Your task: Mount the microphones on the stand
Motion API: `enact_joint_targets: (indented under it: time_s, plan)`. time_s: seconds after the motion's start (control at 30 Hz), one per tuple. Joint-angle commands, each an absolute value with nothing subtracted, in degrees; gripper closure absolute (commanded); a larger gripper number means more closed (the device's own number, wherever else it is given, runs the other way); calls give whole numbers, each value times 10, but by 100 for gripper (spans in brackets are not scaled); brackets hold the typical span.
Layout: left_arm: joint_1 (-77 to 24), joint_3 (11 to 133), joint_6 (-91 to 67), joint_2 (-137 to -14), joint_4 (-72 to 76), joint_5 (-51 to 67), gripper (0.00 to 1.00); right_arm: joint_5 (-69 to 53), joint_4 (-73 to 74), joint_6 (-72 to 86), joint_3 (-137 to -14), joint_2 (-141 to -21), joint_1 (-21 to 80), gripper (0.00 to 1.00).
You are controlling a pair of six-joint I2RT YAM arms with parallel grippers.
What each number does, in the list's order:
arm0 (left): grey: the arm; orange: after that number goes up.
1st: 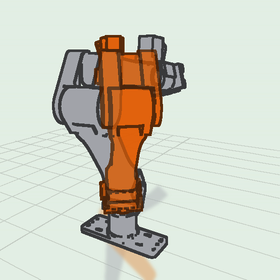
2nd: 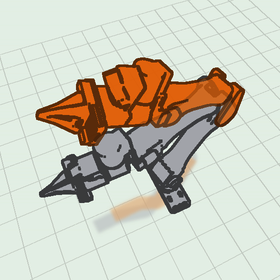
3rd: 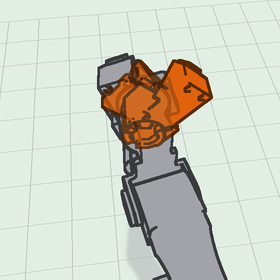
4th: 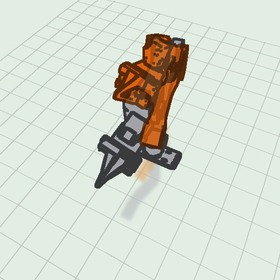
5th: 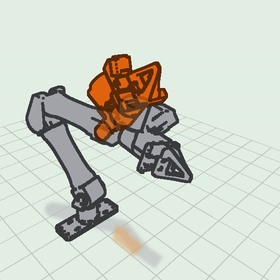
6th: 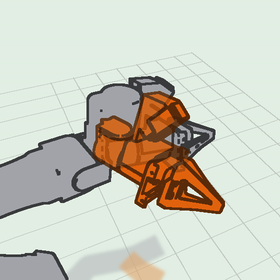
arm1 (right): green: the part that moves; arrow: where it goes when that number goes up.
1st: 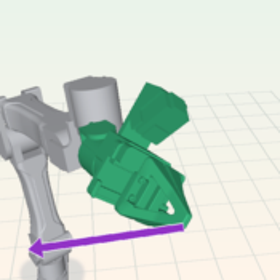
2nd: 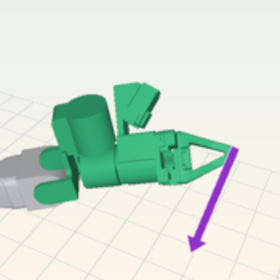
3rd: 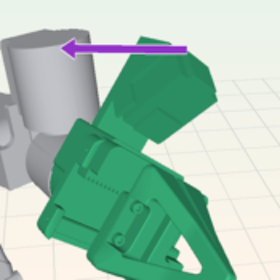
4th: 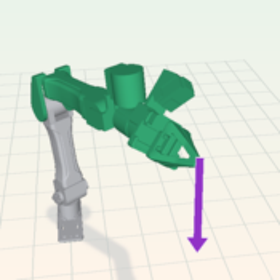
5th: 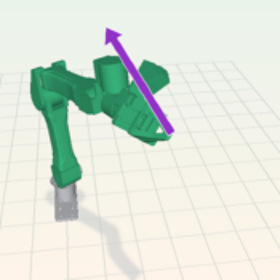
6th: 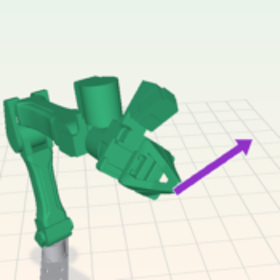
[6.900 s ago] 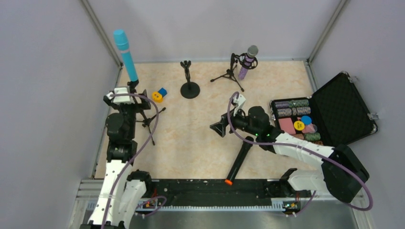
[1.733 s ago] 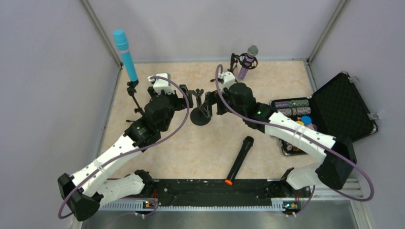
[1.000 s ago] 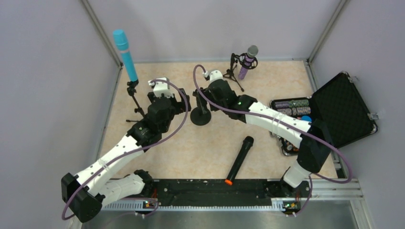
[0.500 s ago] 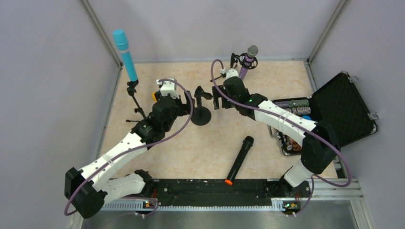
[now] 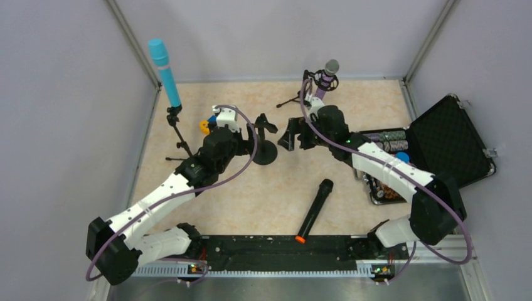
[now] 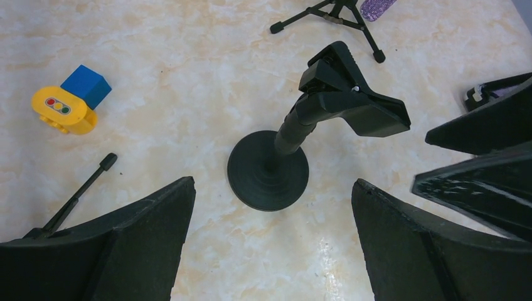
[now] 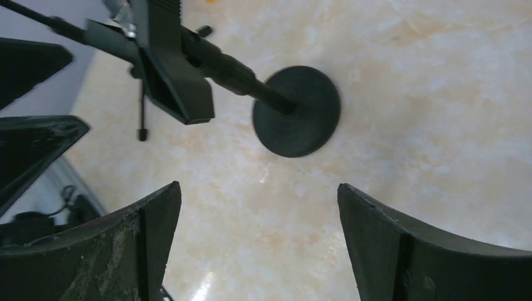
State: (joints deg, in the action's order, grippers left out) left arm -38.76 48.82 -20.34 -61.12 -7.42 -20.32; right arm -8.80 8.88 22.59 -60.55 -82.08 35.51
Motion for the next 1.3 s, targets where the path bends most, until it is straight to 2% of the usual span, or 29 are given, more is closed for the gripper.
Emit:
enact_joint_targets:
  time_s: [0.0, 0.13, 0.47, 1.03, 1.27]
  plan:
    - [-386, 501, -177, -596, -72, -198, 1, -342, -113, 325, -530, -763, 298, 6]
    - [-386, 499, -171, -594, -77, -209, 1, -415, -217, 427, -497, -764, 266, 5]
    - [-386, 499, -169, -584, -84, -221, 1, -438, -362, 590, -499, -837, 262, 4]
    - [-386, 497, -166, -581, -85, -231, 1, -478, -399, 709, -623, -1016, 263, 4]
    - [-386, 496, -169, -579, -85, -238, 1, -493, -423, 732, -646, -1054, 272, 12]
